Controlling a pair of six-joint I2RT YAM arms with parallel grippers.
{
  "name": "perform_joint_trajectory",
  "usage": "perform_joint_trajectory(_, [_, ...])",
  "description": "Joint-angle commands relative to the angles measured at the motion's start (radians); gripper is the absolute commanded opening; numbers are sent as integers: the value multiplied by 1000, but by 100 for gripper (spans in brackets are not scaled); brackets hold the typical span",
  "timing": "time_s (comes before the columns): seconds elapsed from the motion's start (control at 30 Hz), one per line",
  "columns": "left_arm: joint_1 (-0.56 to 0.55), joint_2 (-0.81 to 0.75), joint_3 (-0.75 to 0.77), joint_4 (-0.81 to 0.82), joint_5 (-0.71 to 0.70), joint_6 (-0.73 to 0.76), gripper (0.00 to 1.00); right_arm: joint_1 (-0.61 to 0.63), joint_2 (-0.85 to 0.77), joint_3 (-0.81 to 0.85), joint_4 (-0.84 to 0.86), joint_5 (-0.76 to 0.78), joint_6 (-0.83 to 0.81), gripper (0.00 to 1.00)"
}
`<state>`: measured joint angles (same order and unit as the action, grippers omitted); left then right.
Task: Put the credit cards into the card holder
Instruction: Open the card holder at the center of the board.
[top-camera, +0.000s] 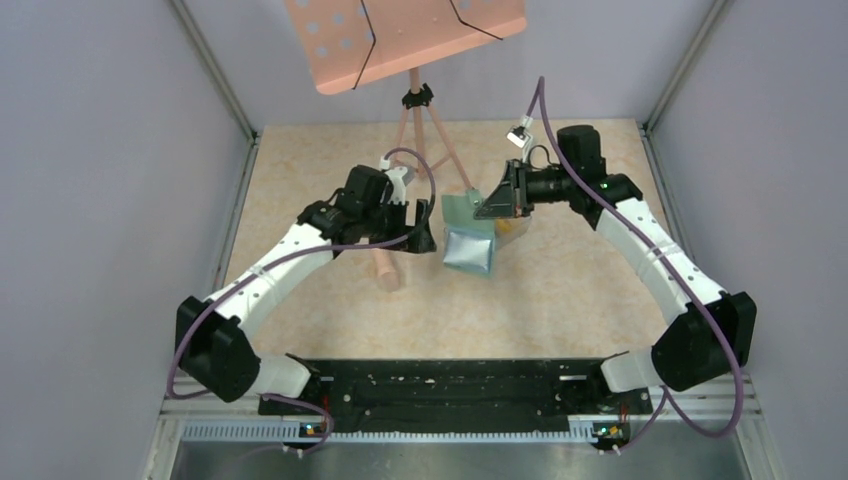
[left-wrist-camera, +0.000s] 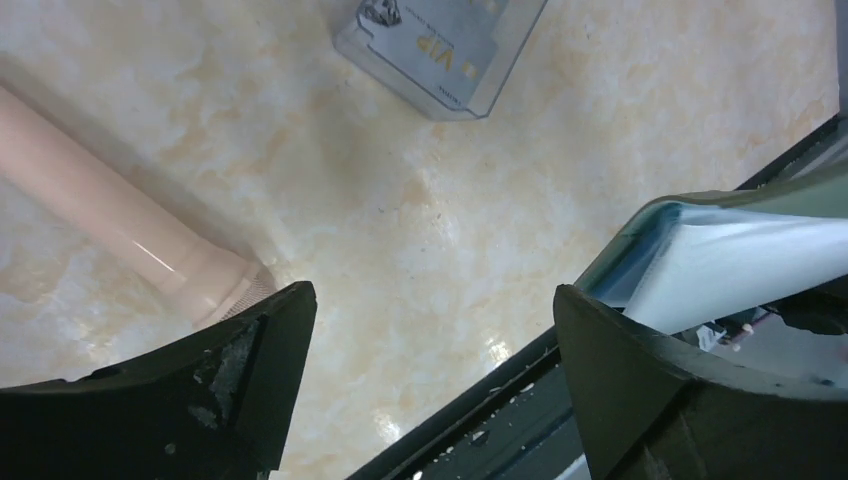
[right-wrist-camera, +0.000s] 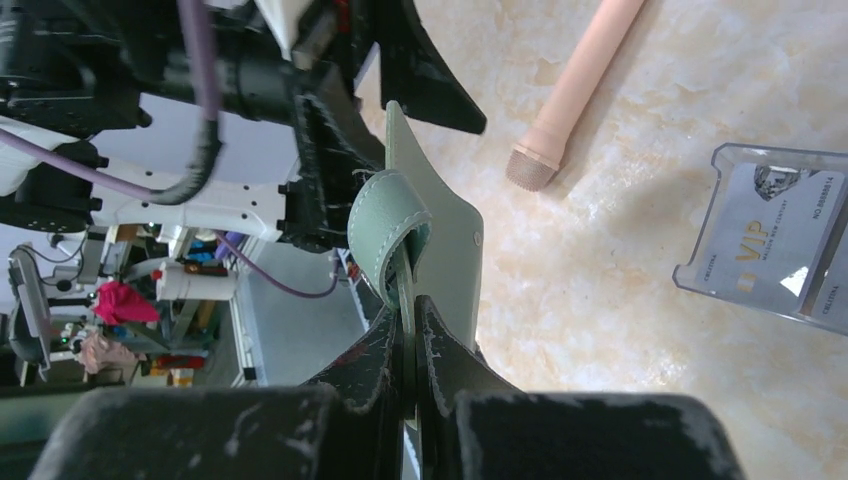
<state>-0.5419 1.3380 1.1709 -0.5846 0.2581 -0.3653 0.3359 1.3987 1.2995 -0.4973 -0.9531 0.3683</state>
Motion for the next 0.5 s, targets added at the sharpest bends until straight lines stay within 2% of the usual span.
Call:
perform_joint_trajectory(0.0, [-2,66,52,-69,123,-63,92,-10,-54,-10,89,7,50,0])
perform_joint_trajectory(0.33, [-6,65,49,-8,258,-83,80,-10,-59,-31,95,31,64,0])
perform_joint_trajectory(0.47, [-6,41,43,54,316,-104,78,-9,-57,-36,96,30,62,0])
